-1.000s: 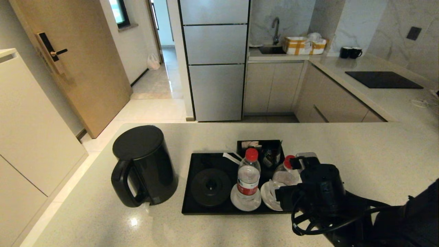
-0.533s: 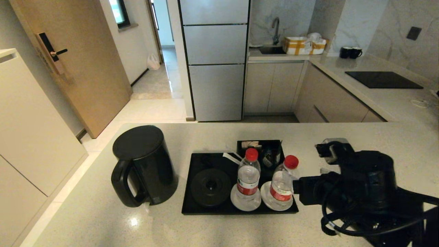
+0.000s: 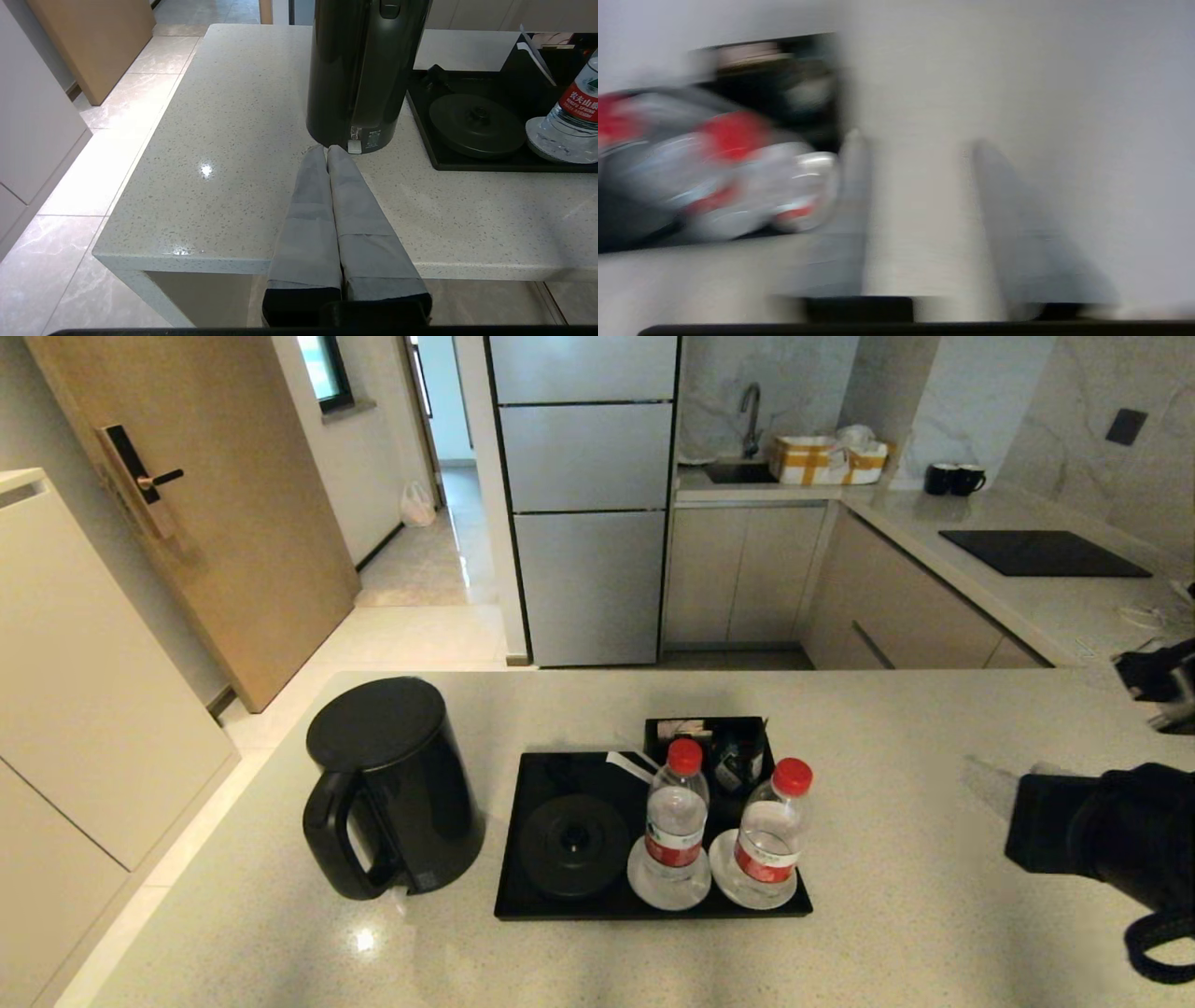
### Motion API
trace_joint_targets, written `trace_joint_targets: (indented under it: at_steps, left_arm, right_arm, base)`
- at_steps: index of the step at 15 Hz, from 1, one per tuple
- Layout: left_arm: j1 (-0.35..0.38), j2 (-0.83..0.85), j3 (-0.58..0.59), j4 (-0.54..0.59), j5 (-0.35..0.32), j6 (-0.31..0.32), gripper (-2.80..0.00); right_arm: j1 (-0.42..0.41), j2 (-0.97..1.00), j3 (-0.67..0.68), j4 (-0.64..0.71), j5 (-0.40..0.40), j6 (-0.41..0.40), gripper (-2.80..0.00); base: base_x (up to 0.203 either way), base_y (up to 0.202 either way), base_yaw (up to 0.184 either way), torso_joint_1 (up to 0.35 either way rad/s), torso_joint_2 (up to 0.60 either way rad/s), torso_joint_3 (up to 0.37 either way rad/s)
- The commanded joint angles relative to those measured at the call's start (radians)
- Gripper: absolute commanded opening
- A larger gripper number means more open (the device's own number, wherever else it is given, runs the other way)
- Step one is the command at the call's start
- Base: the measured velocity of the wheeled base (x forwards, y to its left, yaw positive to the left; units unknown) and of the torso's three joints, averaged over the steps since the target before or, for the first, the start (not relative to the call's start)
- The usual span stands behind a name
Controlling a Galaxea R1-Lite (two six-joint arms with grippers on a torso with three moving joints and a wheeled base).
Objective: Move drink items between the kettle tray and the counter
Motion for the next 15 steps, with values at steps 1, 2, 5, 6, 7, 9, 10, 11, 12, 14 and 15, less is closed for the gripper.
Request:
trace_joint_targets:
  at_steps: [1, 2, 5, 6, 7, 9, 10, 11, 12, 14, 15]
  left_arm:
    - [0.001, 0.0, 0.002, -0.001, 0.0, -0.001, -2.8]
    - [0.001, 0.001, 0.002, -0.001, 0.0, -0.001, -2.8]
    - [0.001, 0.001, 0.002, -0.001, 0.0, -0.001, -2.8]
    - [0.001, 0.001, 0.002, -0.001, 0.0, -0.001, -2.8]
    - [0.0, 0.001, 0.002, -0.001, 0.0, -0.001, -2.8]
    - [-0.001, 0.001, 0.002, -0.001, 0.0, -0.001, -2.8]
    - [0.001, 0.001, 0.002, -0.001, 0.0, -0.001, -2.8]
    - [0.0, 0.001, 0.002, -0.001, 0.0, -0.001, -2.8]
    - [0.001, 0.001, 0.002, -0.001, 0.0, -0.001, -2.8]
    - [0.001, 0.001, 0.002, -0.001, 0.0, -0.001, -2.8]
    - [0.001, 0.001, 0.002, -0.001, 0.0, -0.001, -2.8]
  right_arm:
    - [-0.115, -0.071, -0.047, 0.103, -0.065, 0.009, -2.8]
    - [-0.185, -0.093, -0.056, 0.123, -0.095, 0.014, -2.8]
    - [-0.399, -0.266, -0.056, 0.212, -0.168, 0.018, -2.8]
    - [-0.451, -0.337, -0.054, 0.247, -0.185, 0.019, -2.8]
    - [-0.499, -0.409, -0.052, 0.283, -0.201, 0.016, -2.8]
    - [-0.573, -0.538, -0.042, 0.361, -0.221, 0.012, -2.8]
    - [-0.604, -0.619, -0.026, 0.404, -0.224, 0.01, -2.8]
    - [-0.628, -0.691, 0.001, 0.439, -0.222, 0.007, -2.8]
    - [-0.644, -0.761, 0.038, 0.464, -0.211, 0.003, -2.8]
    - [-0.657, -0.915, 0.096, 0.494, -0.137, -0.038, -2.8]
    - [-0.656, -0.999, 0.143, 0.502, -0.095, -0.076, -2.8]
  base:
    - [0.0, 0.0, 0.0, 0.0, 0.0, 0.0]
    - [0.0, 0.0, 0.0, 0.0, 0.0, 0.0]
    - [0.0, 0.0, 0.0, 0.0, 0.0, 0.0]
    - [0.0, 0.0, 0.0, 0.0, 0.0, 0.0]
    - [0.0, 0.0, 0.0, 0.0, 0.0, 0.0]
    - [0.0, 0.0, 0.0, 0.0, 0.0, 0.0]
    - [0.0, 0.0, 0.0, 0.0, 0.0, 0.0]
    - [0.0, 0.0, 0.0, 0.0, 0.0, 0.0]
    - [0.0, 0.0, 0.0, 0.0, 0.0, 0.0]
    - [0.0, 0.0, 0.0, 0.0, 0.0, 0.0]
    - [0.0, 0.0, 0.0, 0.0, 0.0, 0.0]
